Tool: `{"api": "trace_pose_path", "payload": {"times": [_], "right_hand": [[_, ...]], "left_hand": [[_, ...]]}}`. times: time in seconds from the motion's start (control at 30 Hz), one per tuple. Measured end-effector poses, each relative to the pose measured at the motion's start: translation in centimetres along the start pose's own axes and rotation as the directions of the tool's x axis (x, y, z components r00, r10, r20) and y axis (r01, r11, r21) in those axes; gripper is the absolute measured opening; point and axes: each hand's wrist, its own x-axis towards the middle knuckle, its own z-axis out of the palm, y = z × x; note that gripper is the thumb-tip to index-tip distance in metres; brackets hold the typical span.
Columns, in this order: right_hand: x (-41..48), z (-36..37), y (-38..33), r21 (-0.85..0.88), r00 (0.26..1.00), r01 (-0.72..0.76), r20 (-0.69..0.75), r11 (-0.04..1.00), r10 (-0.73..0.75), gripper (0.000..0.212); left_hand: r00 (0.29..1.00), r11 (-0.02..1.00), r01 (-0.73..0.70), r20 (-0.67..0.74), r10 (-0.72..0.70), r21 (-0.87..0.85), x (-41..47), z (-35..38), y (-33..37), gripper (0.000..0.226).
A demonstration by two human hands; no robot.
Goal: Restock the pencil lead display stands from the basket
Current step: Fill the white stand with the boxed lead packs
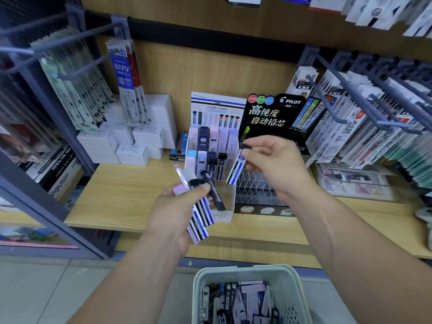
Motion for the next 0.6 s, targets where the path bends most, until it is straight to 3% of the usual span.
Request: {"api": "trace_pose_path", "payload": {"times": [0.1,0.23,0.33,0.47,0.6], "right_hand": [[1.2,0.8,0.3,-0.225,0.986,0.152,-0.034,0.962,-0.164,0.017],[1.9,2.1,1.1,-0.479,0.947,0.294,0.031,0.827,-0.319,0.015],[2.5,2.7,1.7,-0.547,0.919,0.375,0.112,0.748,-0.378,0.017],[3.3,2.9,2.5,-0.653,0.859,0.472,0.189,0.593,-0.476,0.016],[3.9,3.1,2.7,-0.636,0.837,0.508,0.206,0.581,-0.507,0.013]], "left_hand": [[0.995,0.998,0.012,0.096,-0.006,-0.065,-0.1,0.2,0.1,0.023],[1.000,0.996,0.012,-0.012,-0.013,-0.087,0.0,0.6,-0.1,0.021],[0.994,0.991,-0.005,-0.105,-0.009,-0.132,0.8,-0.1,0.2,0.025],[0.994,0.992,-0.006,-0.105,-0.007,-0.126,1.3,-0.9,0.1,0.034],[0.994,0.993,-0.002,-0.109,-0.011,-0.115,1.4,-0.8,0.2,0.033]]}}
